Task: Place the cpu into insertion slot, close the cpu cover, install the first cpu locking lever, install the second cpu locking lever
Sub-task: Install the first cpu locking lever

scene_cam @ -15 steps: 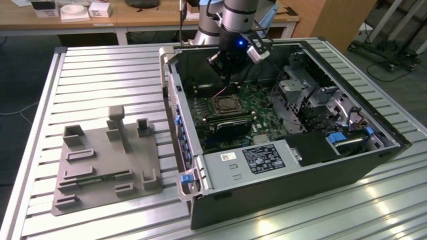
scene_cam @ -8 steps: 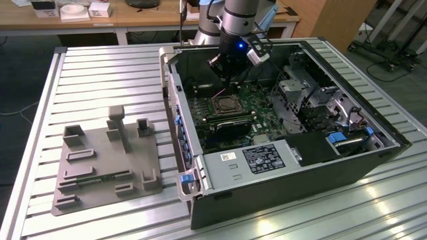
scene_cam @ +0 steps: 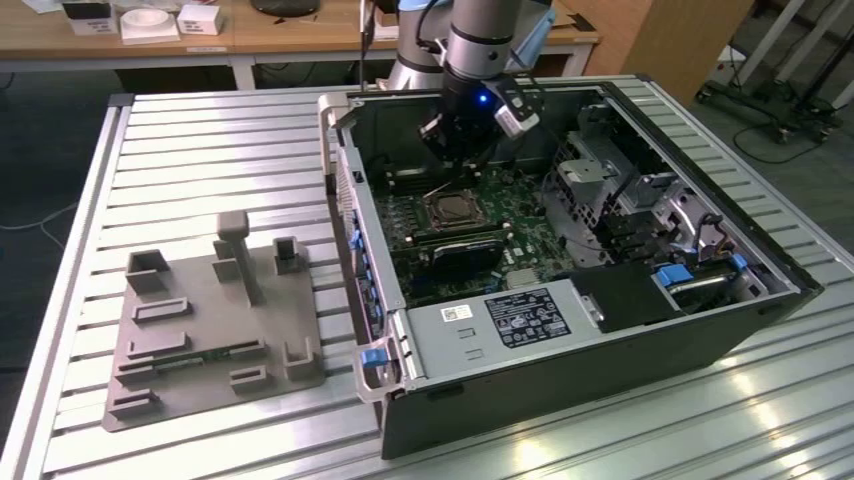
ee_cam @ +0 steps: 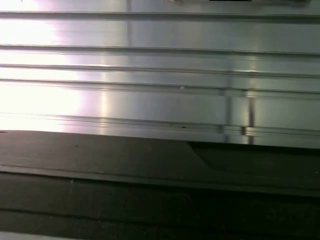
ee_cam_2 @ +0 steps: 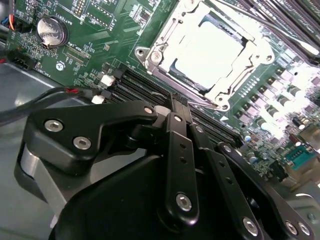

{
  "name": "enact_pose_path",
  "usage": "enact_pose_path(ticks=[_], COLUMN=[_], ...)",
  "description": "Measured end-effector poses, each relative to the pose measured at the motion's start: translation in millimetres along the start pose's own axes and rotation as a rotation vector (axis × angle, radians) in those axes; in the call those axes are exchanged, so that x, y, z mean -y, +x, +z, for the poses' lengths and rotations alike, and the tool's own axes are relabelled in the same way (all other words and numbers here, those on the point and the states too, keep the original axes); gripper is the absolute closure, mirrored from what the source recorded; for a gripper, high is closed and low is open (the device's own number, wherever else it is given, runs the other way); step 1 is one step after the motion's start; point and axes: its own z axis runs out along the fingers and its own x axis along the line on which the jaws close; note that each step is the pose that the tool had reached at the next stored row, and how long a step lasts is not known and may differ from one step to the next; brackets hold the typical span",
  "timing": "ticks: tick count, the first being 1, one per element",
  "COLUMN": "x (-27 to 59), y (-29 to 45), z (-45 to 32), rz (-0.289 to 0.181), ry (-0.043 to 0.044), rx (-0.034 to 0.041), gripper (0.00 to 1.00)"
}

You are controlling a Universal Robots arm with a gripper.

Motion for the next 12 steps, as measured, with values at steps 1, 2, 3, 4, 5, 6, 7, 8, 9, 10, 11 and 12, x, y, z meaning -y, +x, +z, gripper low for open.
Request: enact_pose_path(ticks=[1, 2, 3, 4, 5, 6, 7, 8, 9, 10, 11, 12], x=[0.0, 0.0, 0.1, 0.1, 0.1, 0.1, 0.1, 0.1, 0.1, 0.1, 0.1, 0.1], y=[-0.9, -1.8, -2.6, -3.0, -3.3, -3.3, -3.3, -3.4, -3.4, -3.4, -3.4, -3.4], z=[1.0, 2.0, 2.7, 3.1, 3.2, 3.2, 3.2, 3.3, 3.3, 3.3, 3.0, 2.2], rz=[0.0, 0.0, 0.0, 0.0, 0.0, 0.0, 0.0, 0.0, 0.0, 0.0, 0.0, 0.0], ry=[0.0, 0.0, -0.0001, -0.0001, 0.0001, 0.0002, 0.0002, 0.0001, 0.0, -0.0001, 0.0, -0.0001], rx=[0.0, 0.0001, 0.0001, 0.0001, 0.0, -0.0001, -0.0001, 0.0, 0.0001, 0.0001, 0.0, 0.0002], gripper=[0.9, 0.9, 0.9, 0.9, 0.9, 0.9, 0.9, 0.9, 0.9, 0.9, 0.9, 0.9])
